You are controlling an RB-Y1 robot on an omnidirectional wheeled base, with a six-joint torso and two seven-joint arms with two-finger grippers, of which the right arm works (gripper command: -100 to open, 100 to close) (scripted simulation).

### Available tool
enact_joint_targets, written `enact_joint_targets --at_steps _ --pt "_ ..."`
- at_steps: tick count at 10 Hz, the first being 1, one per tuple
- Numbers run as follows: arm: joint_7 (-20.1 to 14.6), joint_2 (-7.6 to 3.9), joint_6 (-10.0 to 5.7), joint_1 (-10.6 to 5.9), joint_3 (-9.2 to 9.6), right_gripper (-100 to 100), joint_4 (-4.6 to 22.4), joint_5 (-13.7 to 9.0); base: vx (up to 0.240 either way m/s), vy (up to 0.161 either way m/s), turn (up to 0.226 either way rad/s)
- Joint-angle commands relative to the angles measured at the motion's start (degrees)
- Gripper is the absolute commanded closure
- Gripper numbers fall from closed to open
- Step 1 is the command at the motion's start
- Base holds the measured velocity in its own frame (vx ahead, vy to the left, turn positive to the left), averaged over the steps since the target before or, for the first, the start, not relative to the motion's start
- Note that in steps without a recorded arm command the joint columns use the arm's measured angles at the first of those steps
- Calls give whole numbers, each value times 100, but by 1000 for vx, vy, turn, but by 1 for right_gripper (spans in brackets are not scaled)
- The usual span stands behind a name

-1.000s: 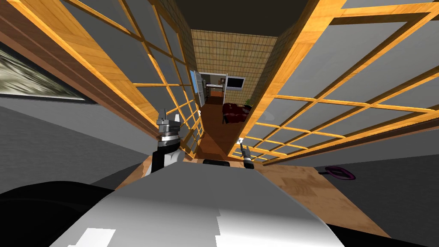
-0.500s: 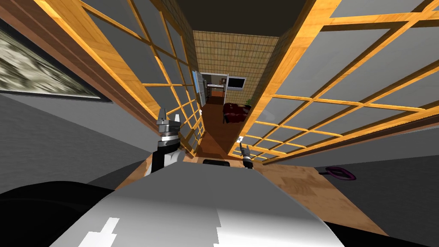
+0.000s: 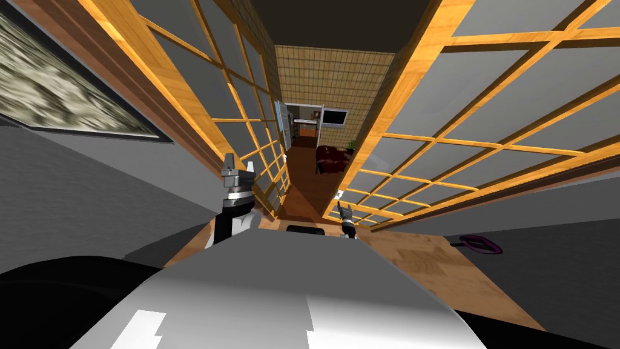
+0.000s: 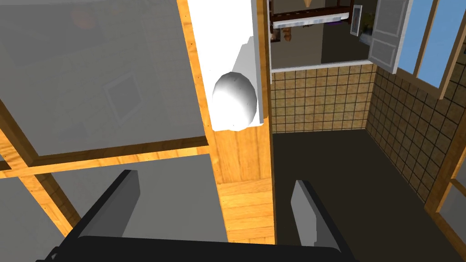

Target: Push the door open

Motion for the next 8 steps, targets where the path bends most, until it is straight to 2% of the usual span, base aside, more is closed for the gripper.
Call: enact_joint_targets --at_steps 1,2,5,8 --pt "286 53 83 -83 -81 -100 41 53 -75 1 38" --pt "324 53 83 -83 -81 -100 41 53 -56 4 12" --pt "845 153 212 -230 -221 -100 123 143 -74 5 29" --pt "1197 233 307 -339 -324 -100 184 208 -94 7 21"
